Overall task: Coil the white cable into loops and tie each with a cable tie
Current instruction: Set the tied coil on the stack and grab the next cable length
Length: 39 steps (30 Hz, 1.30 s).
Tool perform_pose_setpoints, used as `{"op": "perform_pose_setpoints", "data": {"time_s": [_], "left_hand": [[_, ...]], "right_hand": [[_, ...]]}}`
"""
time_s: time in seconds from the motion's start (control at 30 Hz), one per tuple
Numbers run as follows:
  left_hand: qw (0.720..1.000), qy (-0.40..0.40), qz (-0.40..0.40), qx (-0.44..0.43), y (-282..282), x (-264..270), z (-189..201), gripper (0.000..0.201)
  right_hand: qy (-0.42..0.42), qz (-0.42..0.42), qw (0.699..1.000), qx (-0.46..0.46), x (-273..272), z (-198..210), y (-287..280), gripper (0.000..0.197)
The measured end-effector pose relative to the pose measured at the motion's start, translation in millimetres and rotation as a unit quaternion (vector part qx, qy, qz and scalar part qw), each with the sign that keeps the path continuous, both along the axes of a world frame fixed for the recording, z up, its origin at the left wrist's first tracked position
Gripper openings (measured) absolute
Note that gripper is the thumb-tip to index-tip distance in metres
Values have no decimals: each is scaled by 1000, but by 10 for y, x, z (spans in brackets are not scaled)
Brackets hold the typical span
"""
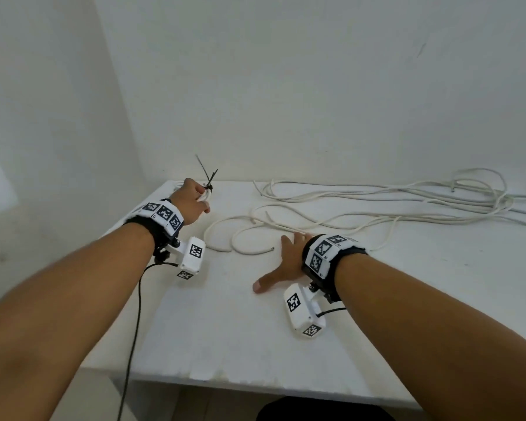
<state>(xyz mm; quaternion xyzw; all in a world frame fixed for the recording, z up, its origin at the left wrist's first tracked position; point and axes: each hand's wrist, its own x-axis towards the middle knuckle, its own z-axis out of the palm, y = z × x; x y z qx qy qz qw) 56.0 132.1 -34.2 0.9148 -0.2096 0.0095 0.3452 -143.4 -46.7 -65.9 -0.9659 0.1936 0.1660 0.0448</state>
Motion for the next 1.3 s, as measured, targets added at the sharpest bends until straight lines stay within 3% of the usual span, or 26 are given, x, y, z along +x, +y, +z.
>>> {"op": "perform_pose_setpoints", "data": {"time_s": [0.13,0.43,0.67,0.73,0.8,0.9,1.03,1.17,1.3], "left_hand": [[988,-107,46,99,38,293,129,28],[977,-141,54,154,-204,1042,125,22],[957,-161,29,238,-233,1156,194,22],[958,-162,52,231,-194,1110,213,20],[966,-186,56,172,-189,1009,219,16],[978,-144,-3,150,-285,734,226,13],[979,47,-22,196,-357,433,92,23],[963,49,-12,265,-405,227,-91,26],[975,45,21,215,-375,103,-169,21]], "right_hand": [[12,3,1000,-1,-44,-19,-12,157],[74,6,996,48,48,22,-16,153],[88,7,994,60,51,37,-12,152],[79,7,995,63,37,42,-7,151],[69,6,995,67,21,34,-2,151],[54,4,996,69,13,9,-11,153],[35,4,997,64,4,-7,-16,154],[23,1,998,66,-13,-17,-19,154],[18,5,996,83,-48,6,-31,148]]}}
